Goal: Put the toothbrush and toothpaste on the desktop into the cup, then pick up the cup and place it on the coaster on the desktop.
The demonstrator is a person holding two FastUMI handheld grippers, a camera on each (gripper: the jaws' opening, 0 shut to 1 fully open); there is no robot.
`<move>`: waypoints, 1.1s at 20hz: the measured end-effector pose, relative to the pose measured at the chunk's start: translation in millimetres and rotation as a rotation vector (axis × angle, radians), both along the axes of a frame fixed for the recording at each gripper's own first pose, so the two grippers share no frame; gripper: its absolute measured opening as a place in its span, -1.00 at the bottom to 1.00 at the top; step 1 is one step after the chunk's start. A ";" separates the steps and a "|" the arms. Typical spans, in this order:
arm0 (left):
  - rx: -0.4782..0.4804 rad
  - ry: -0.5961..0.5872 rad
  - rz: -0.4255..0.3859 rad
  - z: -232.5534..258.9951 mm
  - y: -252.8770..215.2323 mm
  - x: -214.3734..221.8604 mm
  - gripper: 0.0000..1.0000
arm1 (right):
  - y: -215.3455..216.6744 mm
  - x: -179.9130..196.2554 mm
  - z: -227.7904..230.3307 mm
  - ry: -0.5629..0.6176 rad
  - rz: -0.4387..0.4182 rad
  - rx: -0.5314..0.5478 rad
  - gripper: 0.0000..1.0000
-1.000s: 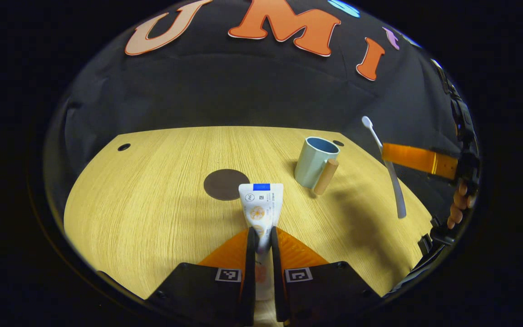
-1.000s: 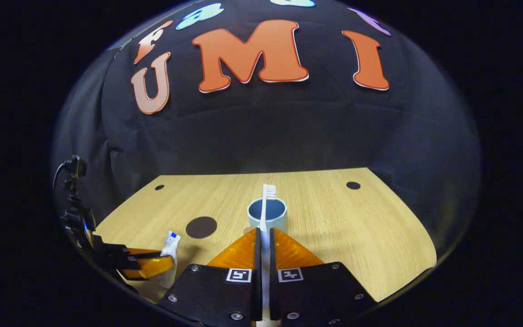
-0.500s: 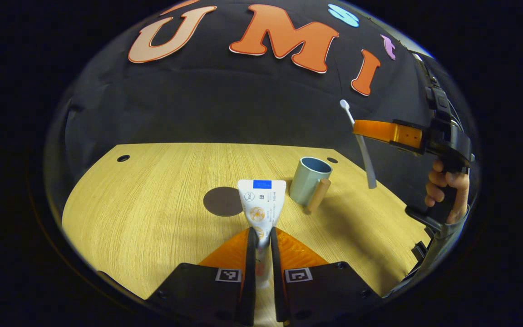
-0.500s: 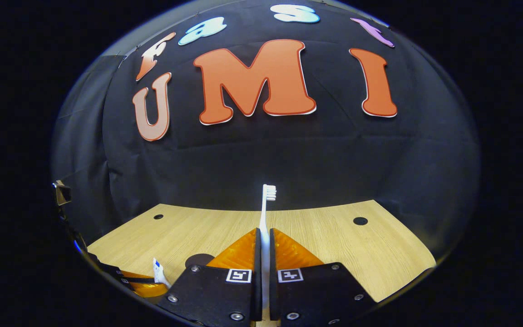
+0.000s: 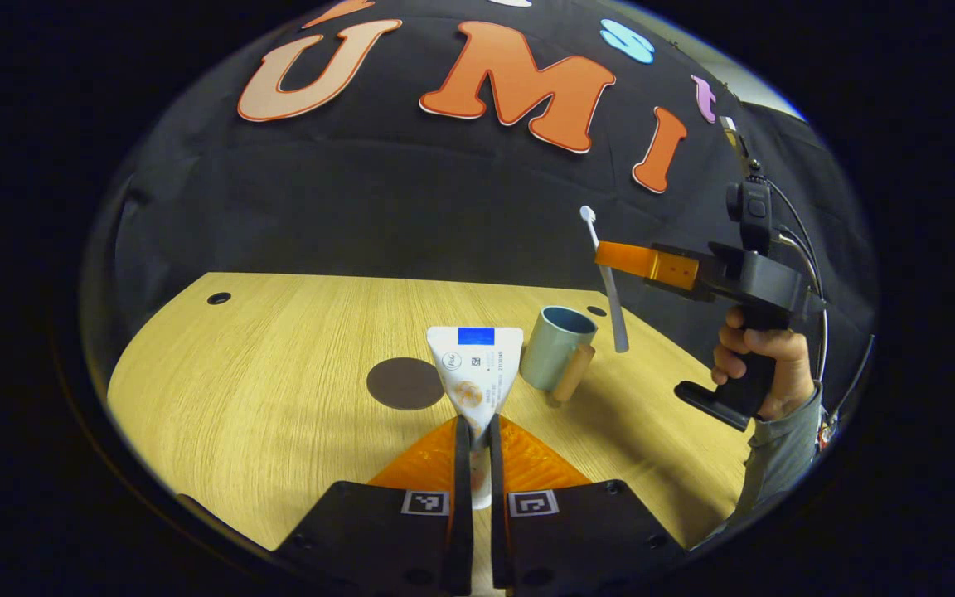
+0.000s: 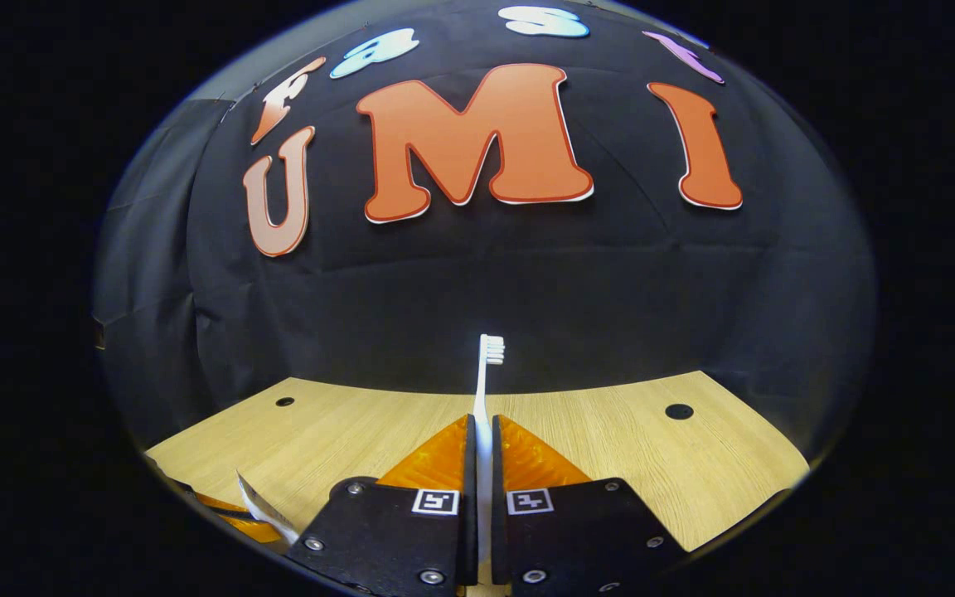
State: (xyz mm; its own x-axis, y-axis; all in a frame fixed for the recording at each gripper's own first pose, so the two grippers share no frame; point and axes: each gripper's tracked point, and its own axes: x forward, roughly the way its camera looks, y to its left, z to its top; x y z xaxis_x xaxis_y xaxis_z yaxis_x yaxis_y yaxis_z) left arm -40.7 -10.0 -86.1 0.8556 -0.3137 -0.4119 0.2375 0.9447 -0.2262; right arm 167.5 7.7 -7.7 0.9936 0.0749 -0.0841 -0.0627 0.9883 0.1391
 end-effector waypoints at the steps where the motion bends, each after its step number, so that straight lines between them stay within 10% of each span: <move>1: -0.005 -0.014 -0.003 6.0 2.2 -4.9 -0.76 | 0.3 2.7 1.7 -0.017 -0.004 -0.001 -0.86; 22: 0.031 -0.406 0.009 146.1 -34.8 20.2 -0.77 | -25.4 33.5 -29.9 -0.173 -0.045 0.084 -0.87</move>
